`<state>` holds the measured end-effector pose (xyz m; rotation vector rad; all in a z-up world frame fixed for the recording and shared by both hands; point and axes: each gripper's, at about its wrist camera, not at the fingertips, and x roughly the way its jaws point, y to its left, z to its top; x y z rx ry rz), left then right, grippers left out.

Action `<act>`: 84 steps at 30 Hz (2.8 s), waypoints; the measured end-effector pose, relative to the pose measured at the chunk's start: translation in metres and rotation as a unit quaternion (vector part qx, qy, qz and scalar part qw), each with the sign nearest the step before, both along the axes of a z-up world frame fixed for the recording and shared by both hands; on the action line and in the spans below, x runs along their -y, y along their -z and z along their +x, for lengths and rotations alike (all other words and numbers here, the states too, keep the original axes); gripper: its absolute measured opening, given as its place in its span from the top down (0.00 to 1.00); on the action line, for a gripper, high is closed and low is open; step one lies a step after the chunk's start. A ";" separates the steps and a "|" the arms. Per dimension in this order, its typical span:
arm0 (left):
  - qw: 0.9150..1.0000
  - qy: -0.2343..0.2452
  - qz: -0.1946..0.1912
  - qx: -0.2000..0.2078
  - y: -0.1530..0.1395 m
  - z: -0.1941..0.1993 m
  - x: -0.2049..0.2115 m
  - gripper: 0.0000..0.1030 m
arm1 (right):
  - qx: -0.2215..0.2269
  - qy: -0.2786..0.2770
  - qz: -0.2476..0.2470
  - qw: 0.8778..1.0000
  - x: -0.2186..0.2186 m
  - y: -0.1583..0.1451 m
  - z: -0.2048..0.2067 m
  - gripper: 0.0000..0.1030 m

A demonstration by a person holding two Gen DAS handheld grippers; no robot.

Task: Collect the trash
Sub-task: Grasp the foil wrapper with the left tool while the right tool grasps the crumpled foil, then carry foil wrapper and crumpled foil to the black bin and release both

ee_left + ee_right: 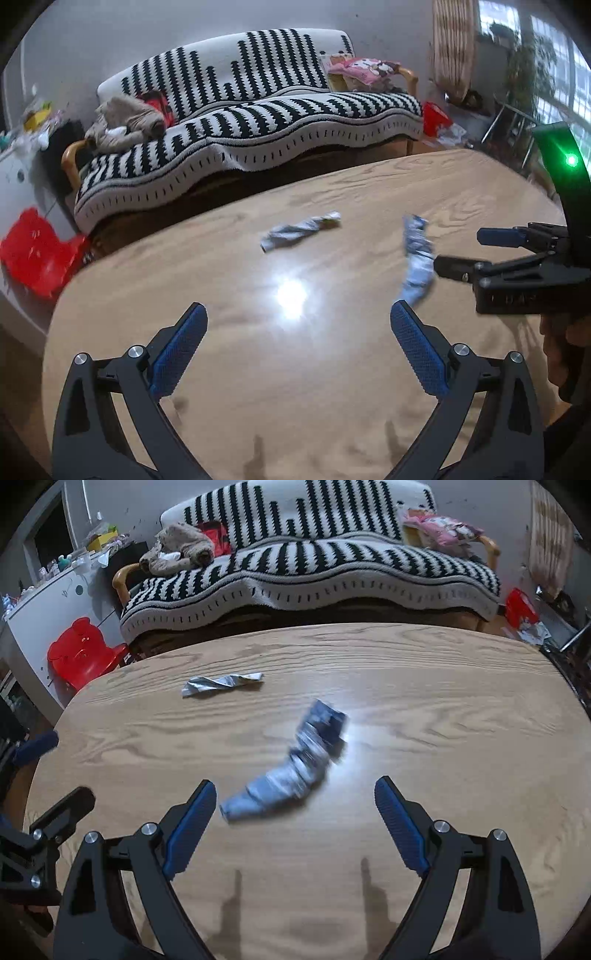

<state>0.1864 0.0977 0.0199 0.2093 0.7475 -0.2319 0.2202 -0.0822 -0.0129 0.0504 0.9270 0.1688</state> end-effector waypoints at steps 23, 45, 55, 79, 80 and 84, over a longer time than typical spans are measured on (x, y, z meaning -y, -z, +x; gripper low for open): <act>0.989 0.103 0.099 -0.042 0.075 0.144 0.046 0.06 | -0.019 -0.053 -0.032 0.998 0.031 0.015 -0.017 0.77; 0.998 0.030 0.040 -0.043 0.043 0.074 0.072 0.84 | 0.012 -0.003 -0.005 1.000 0.140 -0.033 -0.155 0.77; 0.995 0.091 -0.014 -0.037 -0.020 -0.061 0.182 0.84 | 0.030 0.024 -0.017 0.999 0.198 -0.059 -0.221 0.77; 0.921 0.362 -0.087 -0.115 0.046 -0.196 0.483 0.84 | -0.024 0.345 0.053 0.937 0.470 -0.022 -0.380 0.77; 0.920 0.365 -0.088 -0.117 0.049 -0.196 0.487 0.84 | -0.027 0.346 0.054 0.936 0.475 -0.021 -0.378 0.77; 0.917 0.372 -0.082 -0.120 0.055 -0.202 0.498 0.84 | -0.027 0.360 0.066 0.930 0.482 -0.018 -0.378 0.77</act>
